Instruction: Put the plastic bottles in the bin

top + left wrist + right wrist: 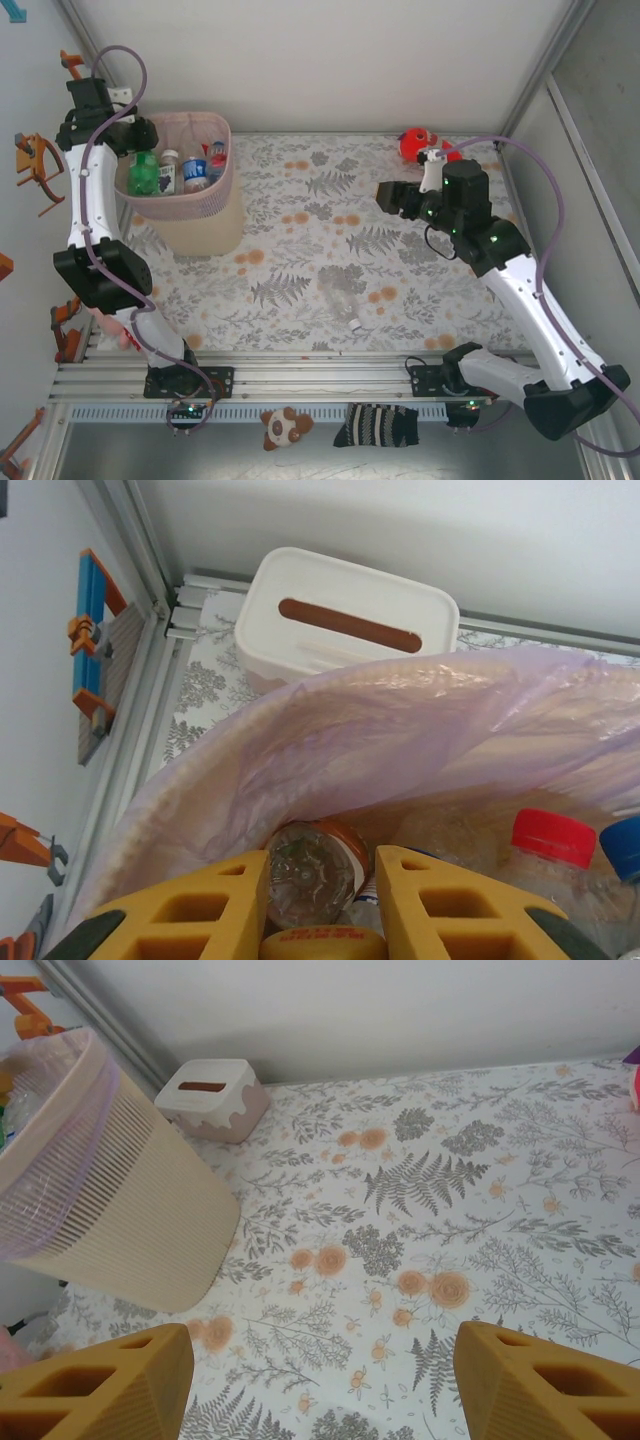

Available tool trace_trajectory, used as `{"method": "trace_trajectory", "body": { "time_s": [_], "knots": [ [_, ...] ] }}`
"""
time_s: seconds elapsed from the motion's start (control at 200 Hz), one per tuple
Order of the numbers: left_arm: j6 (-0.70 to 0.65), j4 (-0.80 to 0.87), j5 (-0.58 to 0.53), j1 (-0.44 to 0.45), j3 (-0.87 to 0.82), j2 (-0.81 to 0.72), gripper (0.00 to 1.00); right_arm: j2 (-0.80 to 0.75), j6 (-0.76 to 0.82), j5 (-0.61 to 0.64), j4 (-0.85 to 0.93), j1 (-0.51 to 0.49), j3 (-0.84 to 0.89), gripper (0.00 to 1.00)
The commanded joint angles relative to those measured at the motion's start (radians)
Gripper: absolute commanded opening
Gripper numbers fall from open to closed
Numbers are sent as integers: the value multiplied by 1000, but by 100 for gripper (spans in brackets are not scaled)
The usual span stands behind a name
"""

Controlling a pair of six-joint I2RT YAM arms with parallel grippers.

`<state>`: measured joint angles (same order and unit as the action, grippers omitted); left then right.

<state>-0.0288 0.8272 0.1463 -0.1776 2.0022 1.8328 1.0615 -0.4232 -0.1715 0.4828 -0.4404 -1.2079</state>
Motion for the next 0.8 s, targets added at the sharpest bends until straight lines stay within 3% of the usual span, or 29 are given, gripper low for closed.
{"method": "trace_trajectory", "body": {
  "time_s": [0.0, 0.265, 0.466, 0.621, 0.796],
  "knots": [
    [7, 75, 13, -16, -24, 6, 23, -36, 21, 25, -5, 0, 3, 68],
    [44, 39, 34, -16, -9, -84, 54, -66, 32, 40, 16, 0, 3, 69],
    [49, 49, 50, -16, -4, -159, 68, -72, 29, 38, 14, 0, 5, 69],
    [43, 99, 67, -14, -5, -206, 70, -69, 33, 32, 14, 0, 6, 69],
    [32, 170, 152, -7, -52, -255, 49, -64, 35, 29, 7, 0, 14, 69]
  ]
}}
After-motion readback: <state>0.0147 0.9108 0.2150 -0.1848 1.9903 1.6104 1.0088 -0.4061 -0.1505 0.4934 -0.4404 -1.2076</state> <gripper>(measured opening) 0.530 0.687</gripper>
